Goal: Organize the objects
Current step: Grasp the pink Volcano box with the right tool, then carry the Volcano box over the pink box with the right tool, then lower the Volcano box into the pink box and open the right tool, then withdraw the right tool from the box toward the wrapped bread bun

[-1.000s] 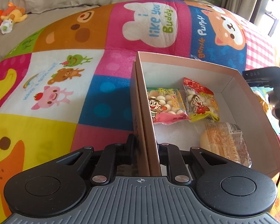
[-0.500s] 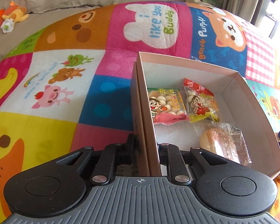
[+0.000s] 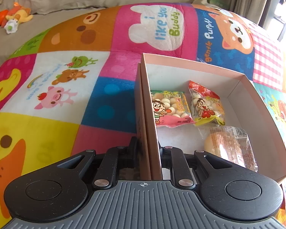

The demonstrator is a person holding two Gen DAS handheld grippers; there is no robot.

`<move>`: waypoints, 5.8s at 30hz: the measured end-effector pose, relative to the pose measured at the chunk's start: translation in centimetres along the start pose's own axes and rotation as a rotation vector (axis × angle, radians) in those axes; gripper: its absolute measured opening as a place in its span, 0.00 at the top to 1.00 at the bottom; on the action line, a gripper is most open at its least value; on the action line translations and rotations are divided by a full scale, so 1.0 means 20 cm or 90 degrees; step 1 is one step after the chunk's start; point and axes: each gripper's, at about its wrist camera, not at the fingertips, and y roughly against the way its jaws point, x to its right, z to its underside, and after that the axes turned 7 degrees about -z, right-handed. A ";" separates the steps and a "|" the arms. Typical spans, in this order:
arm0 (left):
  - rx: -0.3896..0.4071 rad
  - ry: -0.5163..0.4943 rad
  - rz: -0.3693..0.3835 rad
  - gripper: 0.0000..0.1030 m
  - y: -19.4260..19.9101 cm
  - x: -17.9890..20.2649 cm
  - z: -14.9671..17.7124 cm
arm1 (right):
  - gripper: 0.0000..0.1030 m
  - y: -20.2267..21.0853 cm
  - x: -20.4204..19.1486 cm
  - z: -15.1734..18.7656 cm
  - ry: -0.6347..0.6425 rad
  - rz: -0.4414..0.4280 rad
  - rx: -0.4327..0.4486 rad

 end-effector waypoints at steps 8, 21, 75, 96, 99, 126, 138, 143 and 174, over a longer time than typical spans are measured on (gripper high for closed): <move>-0.002 -0.003 -0.004 0.83 0.00 0.00 0.00 | 0.24 0.10 -0.16 0.06 0.015 -0.080 0.031; 0.001 -0.009 -0.001 0.83 0.01 0.00 0.01 | 0.31 -0.01 -0.35 -0.03 0.068 -0.097 0.063; 0.011 0.001 0.034 0.81 0.01 -0.04 0.03 | 0.56 -0.17 -0.58 -0.69 0.063 -0.046 0.086; 0.008 -0.001 0.023 0.82 0.01 -0.04 0.02 | 0.28 -0.06 0.15 -0.28 -0.092 0.152 0.092; 0.006 -0.002 0.019 0.82 0.01 -0.03 0.02 | 0.28 -0.10 0.30 -0.25 -0.161 0.164 0.095; 0.005 0.000 0.012 0.82 0.01 -0.02 0.02 | 0.34 -0.17 0.51 -0.28 -0.264 0.120 0.132; 0.006 0.001 0.015 0.82 0.01 -0.02 0.03 | 0.33 -0.23 0.37 -0.20 -0.248 0.035 0.082; 0.006 0.002 0.014 0.82 0.01 -0.02 0.03 | 0.34 -0.20 0.26 -0.15 -0.222 -0.009 0.070; 0.005 0.006 0.005 0.82 0.01 -0.01 0.03 | 0.42 -0.80 -0.05 -0.92 -0.108 -0.057 -0.022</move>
